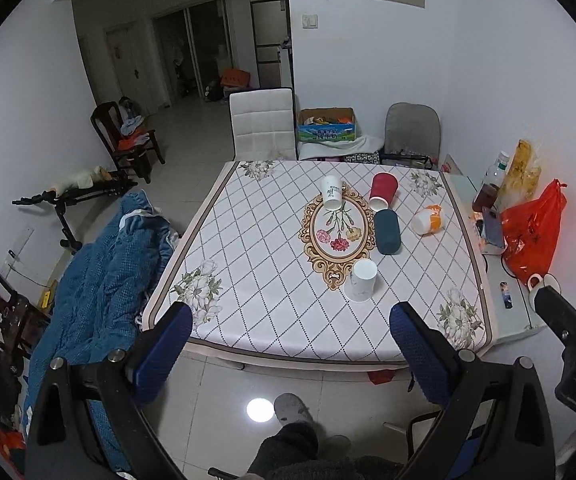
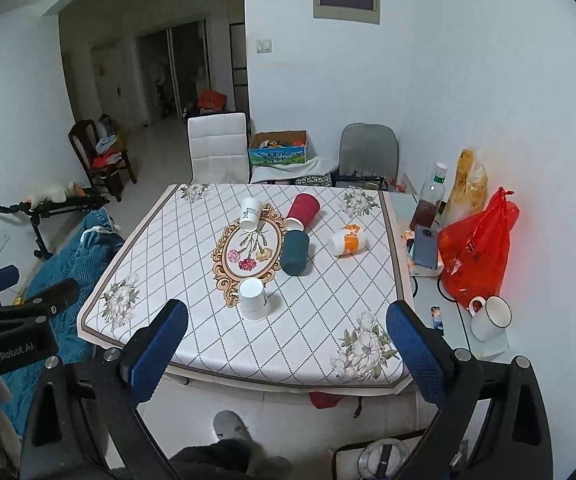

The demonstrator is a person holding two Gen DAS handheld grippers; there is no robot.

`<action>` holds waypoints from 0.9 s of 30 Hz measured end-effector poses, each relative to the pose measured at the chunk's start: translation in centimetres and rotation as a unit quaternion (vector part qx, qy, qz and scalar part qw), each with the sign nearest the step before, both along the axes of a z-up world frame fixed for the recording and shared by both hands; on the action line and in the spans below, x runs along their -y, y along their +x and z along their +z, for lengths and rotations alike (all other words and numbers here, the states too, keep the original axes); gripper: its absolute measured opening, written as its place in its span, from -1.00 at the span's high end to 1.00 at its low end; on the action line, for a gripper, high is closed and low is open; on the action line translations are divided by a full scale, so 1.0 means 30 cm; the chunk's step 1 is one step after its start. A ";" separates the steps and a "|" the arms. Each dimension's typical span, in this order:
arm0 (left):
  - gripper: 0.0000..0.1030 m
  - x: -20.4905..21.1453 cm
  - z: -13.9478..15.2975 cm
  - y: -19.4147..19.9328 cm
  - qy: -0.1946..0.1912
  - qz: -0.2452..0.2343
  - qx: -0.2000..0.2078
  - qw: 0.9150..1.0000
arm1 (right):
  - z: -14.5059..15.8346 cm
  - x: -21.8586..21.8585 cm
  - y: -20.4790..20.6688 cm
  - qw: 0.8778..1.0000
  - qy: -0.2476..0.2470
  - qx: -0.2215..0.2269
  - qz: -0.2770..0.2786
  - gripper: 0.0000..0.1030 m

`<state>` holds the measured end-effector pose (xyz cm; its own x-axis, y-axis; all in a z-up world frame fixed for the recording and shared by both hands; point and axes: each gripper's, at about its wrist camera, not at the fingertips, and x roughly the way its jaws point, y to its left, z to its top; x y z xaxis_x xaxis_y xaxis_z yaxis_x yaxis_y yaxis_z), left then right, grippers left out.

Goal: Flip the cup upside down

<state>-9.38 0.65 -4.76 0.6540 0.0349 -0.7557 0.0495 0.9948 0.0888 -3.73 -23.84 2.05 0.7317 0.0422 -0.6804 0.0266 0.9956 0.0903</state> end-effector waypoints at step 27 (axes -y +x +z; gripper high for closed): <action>-0.98 0.004 0.048 -0.008 0.000 -0.007 0.013 1.000 | -0.010 0.016 0.010 1.000 0.016 -0.007 0.009 -0.97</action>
<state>-9.63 0.53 -3.32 0.6737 0.0261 -0.7386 0.0614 0.9939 0.0912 -3.44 -24.32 1.75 0.7209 0.0765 -0.6888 0.0106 0.9926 0.1213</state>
